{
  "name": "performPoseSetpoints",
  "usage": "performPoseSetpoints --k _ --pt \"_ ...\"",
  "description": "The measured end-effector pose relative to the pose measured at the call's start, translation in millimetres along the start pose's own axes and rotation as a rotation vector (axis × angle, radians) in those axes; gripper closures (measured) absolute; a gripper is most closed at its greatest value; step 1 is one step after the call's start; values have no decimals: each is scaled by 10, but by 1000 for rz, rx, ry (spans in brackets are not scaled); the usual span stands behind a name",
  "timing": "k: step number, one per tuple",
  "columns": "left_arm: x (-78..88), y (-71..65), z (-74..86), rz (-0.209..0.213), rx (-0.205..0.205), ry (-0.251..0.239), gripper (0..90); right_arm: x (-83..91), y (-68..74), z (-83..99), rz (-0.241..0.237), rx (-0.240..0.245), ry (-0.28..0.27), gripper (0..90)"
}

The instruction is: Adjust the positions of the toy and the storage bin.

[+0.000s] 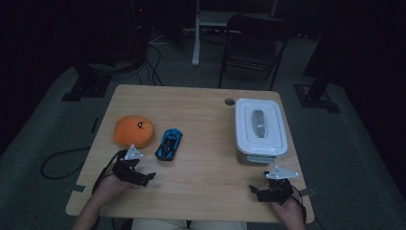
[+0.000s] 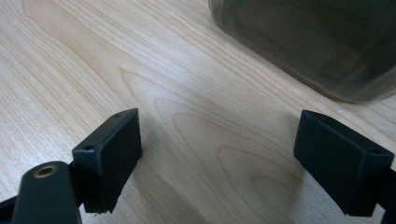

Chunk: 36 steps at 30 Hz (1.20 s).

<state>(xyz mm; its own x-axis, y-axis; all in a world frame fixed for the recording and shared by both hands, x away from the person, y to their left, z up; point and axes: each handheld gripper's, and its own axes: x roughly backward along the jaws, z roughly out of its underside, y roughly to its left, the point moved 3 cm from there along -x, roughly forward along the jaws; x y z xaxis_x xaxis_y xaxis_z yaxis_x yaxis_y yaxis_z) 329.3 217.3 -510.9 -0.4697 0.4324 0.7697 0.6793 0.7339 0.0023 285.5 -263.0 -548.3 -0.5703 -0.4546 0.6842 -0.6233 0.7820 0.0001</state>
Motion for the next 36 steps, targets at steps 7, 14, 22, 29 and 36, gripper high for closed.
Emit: performPoseSetpoints --k 7,14,22,29,36 --pt "-89 -62 -223 0 -18 8 17 0 1 0 0 -2 0 146" --pt "-179 -72 -396 -7 -3 12 17 0 1 0 0 -2 0 146" --pt "-306 -69 -588 -18 43 -20 17 0 1 0 0 -2 0 146" --pt "-477 -114 -758 -51 64 -10 17 0 1 0 0 -2 0 147" --pt "-666 -36 -861 -120 146 35 18 1 0 0 1 -4 0 146"
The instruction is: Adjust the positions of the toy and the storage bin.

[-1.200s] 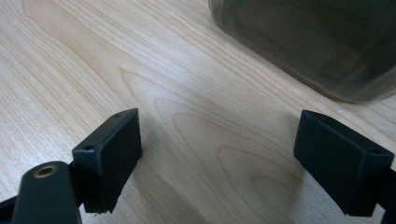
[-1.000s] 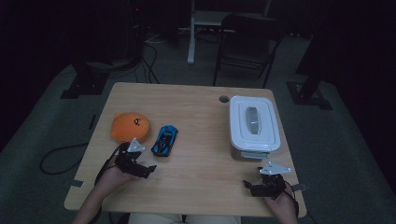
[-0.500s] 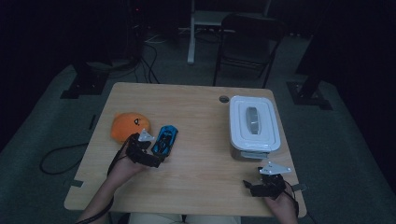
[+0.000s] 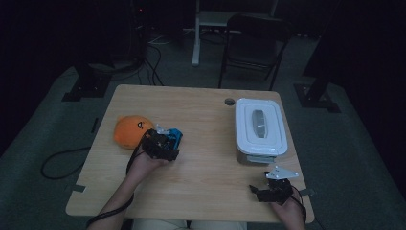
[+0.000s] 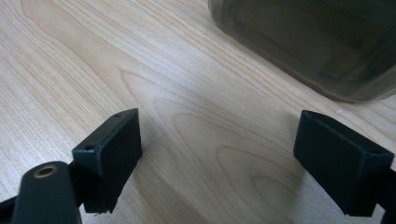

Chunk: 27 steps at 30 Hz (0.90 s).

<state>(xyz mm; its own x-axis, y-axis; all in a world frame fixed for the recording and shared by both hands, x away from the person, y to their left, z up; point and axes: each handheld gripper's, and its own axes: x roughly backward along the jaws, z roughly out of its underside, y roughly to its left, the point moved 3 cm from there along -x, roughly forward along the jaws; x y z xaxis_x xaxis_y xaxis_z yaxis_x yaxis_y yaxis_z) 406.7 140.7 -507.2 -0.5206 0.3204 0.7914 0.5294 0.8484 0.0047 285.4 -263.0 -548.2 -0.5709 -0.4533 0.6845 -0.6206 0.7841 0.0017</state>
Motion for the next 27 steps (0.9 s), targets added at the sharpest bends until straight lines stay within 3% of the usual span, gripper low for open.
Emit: performPoseSetpoints --k 3,9,14,25,27 --pt "-93 -1 -22 -43 5 22 18 0 -1 0 1 -2 0 146" --pt "-199 3 -58 -41 39 24 56 0 -1 0 1 -2 0 146" --pt "-283 23 -91 -66 70 33 57 0 -1 0 1 -2 0 147" --pt "-343 16 -108 -84 71 57 63 0 -1 0 1 -2 0 147" --pt "-354 17 -97 -72 83 58 136 0 -1 0 1 -2 0 147"
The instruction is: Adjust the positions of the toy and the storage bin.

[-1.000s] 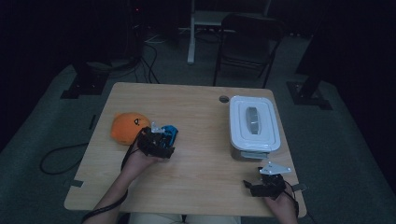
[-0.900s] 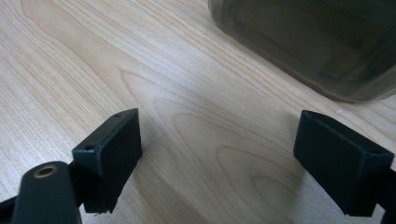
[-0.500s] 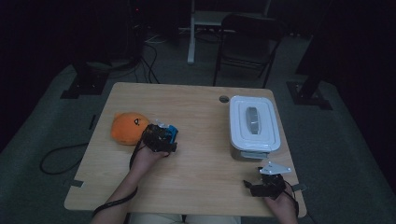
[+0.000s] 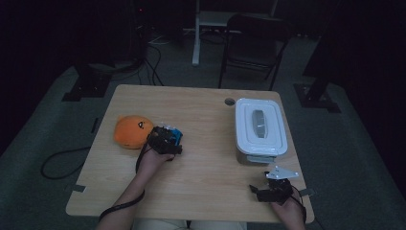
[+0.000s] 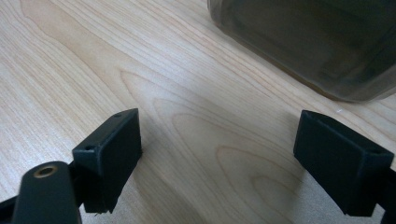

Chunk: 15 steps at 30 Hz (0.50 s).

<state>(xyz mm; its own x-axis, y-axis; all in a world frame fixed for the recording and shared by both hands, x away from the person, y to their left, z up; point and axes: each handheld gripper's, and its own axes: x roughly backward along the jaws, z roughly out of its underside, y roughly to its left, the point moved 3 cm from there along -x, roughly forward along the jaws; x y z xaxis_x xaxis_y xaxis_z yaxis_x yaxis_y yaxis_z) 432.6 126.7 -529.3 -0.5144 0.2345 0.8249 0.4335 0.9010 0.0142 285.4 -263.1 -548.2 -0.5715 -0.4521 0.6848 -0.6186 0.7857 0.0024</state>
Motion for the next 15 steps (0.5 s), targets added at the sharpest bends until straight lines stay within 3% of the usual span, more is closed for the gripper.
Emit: performPoseSetpoints --k 4,9,15 --pt "-6 27 22 -1 14 -11 207 0 -1 0 2 -2 0 147" --pt "12 37 28 14 19 -23 231 0 -2 0 3 -2 0 148" --pt "71 35 50 39 -14 -22 259 1 -4 0 5 -5 0 148"
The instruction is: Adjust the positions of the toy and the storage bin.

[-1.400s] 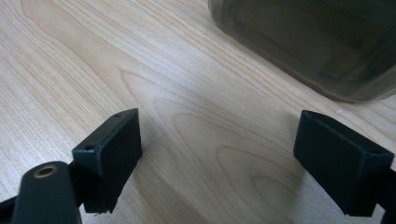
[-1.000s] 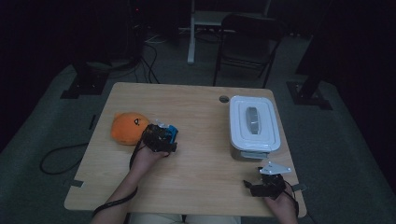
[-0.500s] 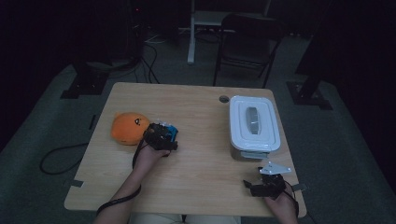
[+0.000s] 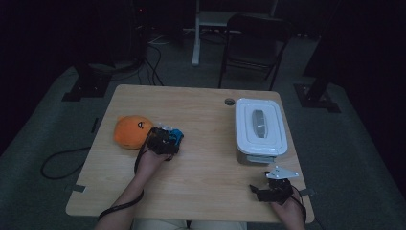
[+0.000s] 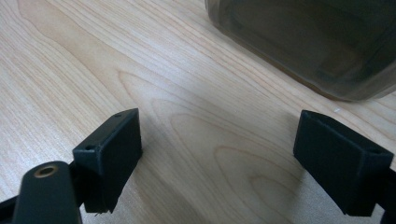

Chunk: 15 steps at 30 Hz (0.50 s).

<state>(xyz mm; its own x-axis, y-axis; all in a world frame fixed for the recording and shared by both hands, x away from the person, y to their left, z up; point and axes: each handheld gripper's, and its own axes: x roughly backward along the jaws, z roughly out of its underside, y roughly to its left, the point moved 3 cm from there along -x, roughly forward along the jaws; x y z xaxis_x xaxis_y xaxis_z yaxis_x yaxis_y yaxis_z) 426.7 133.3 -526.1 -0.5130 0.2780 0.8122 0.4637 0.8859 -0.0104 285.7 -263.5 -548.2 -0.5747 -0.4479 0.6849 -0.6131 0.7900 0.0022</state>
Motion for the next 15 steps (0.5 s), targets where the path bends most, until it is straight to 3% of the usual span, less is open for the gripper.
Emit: performPoseSetpoints --k 8,15 --pt "258 -116 54 55 -78 -32 259 0 0 0 1 -1 0 149" --pt "459 -103 192 91 -135 -33 259 0 0 0 1 -1 0 149"
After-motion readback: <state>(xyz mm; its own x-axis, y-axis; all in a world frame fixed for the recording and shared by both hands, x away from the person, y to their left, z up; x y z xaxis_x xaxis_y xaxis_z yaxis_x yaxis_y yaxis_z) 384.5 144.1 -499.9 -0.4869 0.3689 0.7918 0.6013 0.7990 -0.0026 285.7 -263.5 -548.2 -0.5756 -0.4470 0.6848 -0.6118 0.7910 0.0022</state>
